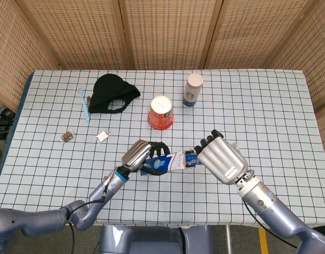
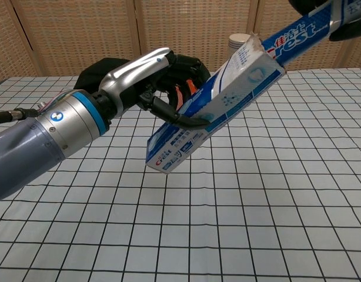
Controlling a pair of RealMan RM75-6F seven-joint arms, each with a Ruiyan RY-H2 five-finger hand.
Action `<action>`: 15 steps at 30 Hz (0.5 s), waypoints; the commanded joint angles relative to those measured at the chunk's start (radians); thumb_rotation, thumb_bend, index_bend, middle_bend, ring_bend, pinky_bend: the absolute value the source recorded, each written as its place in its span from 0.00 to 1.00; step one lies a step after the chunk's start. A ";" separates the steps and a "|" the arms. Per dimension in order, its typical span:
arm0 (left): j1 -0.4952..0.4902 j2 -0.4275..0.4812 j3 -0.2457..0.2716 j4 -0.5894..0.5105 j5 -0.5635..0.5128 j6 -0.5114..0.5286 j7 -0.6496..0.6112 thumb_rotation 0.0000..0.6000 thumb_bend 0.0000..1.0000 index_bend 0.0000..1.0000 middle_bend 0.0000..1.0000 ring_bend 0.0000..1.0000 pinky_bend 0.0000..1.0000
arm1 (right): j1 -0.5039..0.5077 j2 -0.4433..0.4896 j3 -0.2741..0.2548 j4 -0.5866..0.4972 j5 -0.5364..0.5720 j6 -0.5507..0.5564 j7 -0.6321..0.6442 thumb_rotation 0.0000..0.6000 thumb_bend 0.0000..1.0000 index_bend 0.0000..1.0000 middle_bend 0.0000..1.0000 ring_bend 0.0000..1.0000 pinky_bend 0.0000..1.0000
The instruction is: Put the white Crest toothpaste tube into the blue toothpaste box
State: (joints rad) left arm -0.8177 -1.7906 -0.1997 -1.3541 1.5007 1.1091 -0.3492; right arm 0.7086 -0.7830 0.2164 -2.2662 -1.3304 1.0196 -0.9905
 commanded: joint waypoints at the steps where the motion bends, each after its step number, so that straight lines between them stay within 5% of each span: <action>1: -0.001 -0.008 -0.001 -0.001 -0.006 -0.002 0.003 1.00 0.25 0.52 0.49 0.53 0.62 | 0.018 -0.024 -0.011 -0.005 -0.020 0.008 -0.072 1.00 0.63 0.70 0.68 0.65 0.54; 11: 0.006 -0.041 0.003 0.020 -0.003 0.024 -0.039 1.00 0.25 0.52 0.49 0.53 0.62 | 0.023 -0.081 -0.047 -0.002 -0.099 0.016 -0.171 1.00 0.55 0.64 0.62 0.63 0.54; 15: 0.007 -0.048 -0.001 0.027 0.000 0.034 -0.059 1.00 0.25 0.52 0.49 0.53 0.62 | 0.020 -0.097 -0.043 0.009 -0.140 0.040 -0.189 1.00 0.13 0.15 0.22 0.28 0.33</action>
State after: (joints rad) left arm -0.8112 -1.8364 -0.1995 -1.3293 1.4997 1.1406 -0.4045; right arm 0.7300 -0.8725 0.1713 -2.2631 -1.4560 1.0479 -1.1695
